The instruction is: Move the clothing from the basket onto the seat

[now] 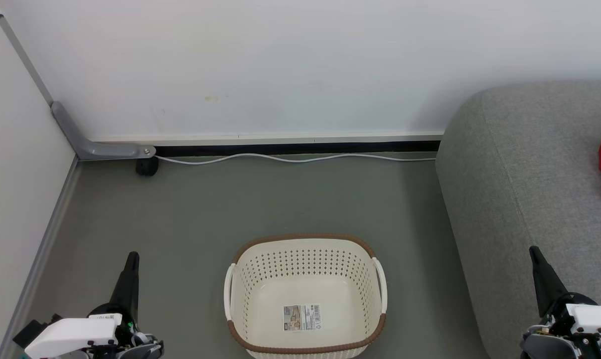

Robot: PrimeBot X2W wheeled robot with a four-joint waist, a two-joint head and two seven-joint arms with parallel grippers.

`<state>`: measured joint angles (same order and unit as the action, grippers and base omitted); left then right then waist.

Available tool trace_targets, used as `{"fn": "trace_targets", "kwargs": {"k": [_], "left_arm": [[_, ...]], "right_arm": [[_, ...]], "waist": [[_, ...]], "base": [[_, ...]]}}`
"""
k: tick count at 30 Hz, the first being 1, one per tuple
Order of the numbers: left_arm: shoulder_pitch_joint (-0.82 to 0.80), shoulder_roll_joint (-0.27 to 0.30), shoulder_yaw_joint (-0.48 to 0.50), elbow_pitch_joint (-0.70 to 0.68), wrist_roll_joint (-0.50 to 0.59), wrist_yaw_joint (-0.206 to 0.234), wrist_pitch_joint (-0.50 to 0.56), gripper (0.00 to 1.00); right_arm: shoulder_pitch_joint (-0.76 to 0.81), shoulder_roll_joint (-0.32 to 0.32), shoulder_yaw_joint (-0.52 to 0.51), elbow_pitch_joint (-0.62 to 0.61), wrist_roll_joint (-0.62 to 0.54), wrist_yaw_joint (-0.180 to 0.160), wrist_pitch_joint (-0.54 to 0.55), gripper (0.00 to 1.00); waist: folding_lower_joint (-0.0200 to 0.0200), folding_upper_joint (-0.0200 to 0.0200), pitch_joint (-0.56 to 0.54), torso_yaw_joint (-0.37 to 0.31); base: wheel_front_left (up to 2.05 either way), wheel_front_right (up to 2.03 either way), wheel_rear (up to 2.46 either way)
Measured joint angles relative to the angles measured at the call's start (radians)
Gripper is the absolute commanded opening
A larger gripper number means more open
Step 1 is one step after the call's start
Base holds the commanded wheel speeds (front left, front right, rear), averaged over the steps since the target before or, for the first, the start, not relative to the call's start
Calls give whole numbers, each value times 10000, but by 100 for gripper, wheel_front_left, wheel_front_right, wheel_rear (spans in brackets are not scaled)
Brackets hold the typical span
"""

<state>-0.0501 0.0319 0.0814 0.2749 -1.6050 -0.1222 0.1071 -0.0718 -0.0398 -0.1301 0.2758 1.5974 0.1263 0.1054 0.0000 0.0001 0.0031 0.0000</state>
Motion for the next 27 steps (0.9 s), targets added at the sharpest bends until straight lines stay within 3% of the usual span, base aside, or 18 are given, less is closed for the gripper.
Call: {"fn": "trace_targets", "kwargs": {"k": [27], "left_arm": [[0, 0, 0, -2, 0, -2, 0, 0]], "right_arm": [[0, 0, 0, 0, 0, 0, 0, 0]], "waist": [[0, 0, 0, 0]], "base": [[0, 0, 0]]}}
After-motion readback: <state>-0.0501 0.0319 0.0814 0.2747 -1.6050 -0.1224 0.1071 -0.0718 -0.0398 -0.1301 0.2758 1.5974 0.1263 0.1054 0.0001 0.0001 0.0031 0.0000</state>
